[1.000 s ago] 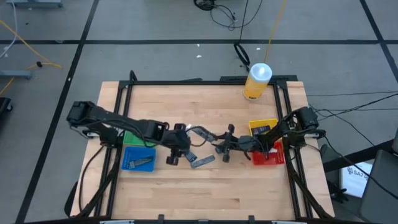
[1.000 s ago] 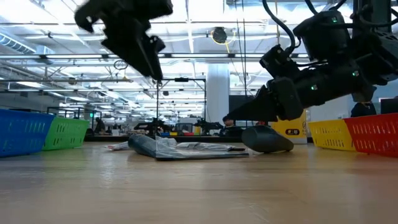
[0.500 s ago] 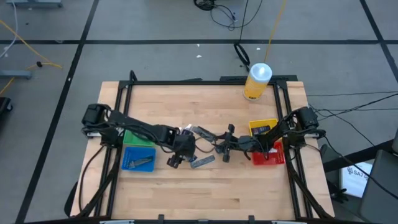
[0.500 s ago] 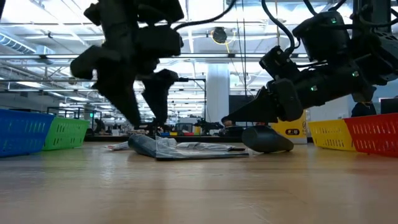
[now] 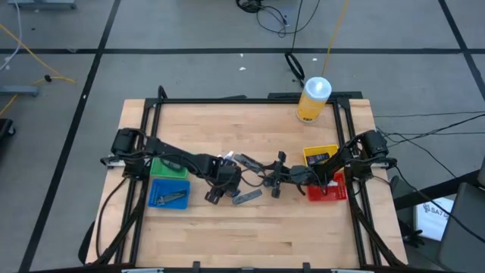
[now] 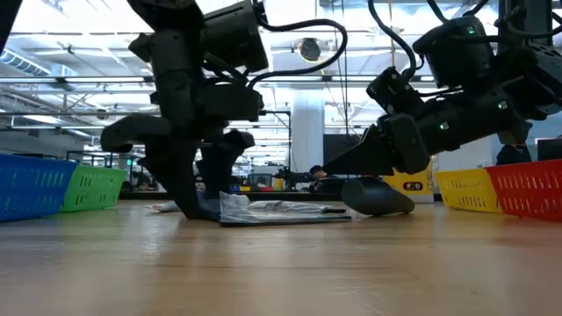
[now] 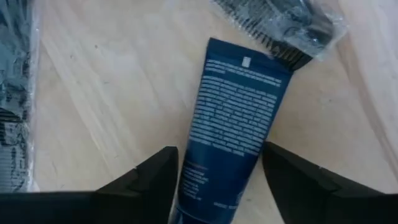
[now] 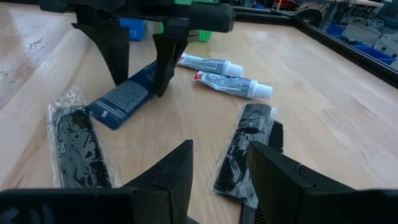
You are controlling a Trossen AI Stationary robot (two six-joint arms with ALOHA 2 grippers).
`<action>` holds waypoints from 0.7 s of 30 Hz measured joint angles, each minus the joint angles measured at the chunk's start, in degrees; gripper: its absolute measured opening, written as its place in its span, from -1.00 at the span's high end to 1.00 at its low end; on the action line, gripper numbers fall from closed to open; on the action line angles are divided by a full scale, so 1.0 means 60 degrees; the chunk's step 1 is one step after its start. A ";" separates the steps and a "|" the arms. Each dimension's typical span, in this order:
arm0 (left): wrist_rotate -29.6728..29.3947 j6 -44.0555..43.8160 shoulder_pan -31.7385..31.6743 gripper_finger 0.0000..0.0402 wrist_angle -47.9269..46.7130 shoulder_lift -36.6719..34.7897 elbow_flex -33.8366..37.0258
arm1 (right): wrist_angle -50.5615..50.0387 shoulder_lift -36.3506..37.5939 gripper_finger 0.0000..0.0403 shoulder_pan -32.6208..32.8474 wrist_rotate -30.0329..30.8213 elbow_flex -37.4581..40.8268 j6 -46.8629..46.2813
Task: Pick & Place Travel size toiletries
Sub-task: Put the blue shave cream into the yellow bin
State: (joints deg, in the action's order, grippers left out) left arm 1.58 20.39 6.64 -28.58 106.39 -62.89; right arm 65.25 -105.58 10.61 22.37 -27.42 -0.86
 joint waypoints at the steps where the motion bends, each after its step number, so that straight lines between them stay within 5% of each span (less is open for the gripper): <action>1: -0.0005 -0.0025 -0.0018 -0.04 0.0000 0.0004 0.0000 | 0.0000 0.0000 0.30 0.0000 0.0000 0.0000 0.0000; 9: -0.0347 -0.0858 -0.0041 0.36 -0.0293 -0.0132 -0.0005 | 0.0004 0.0000 0.30 0.0000 0.0000 0.0000 0.0000; 15: -0.1454 -0.2229 -0.0124 0.46 -0.1311 -0.0840 -0.0361 | 0.0010 0.0000 0.30 0.0000 -0.0011 0.0000 0.0000; 21: -0.0677 -0.2961 -0.0590 0.47 0.0967 -0.1113 0.0256 | 0.0465 0.0185 0.30 -0.0029 -0.0011 0.0000 0.0504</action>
State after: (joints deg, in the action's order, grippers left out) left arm -2.48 2.63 3.10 -22.78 99.71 -61.35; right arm 68.04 -104.47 10.44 22.31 -27.42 2.16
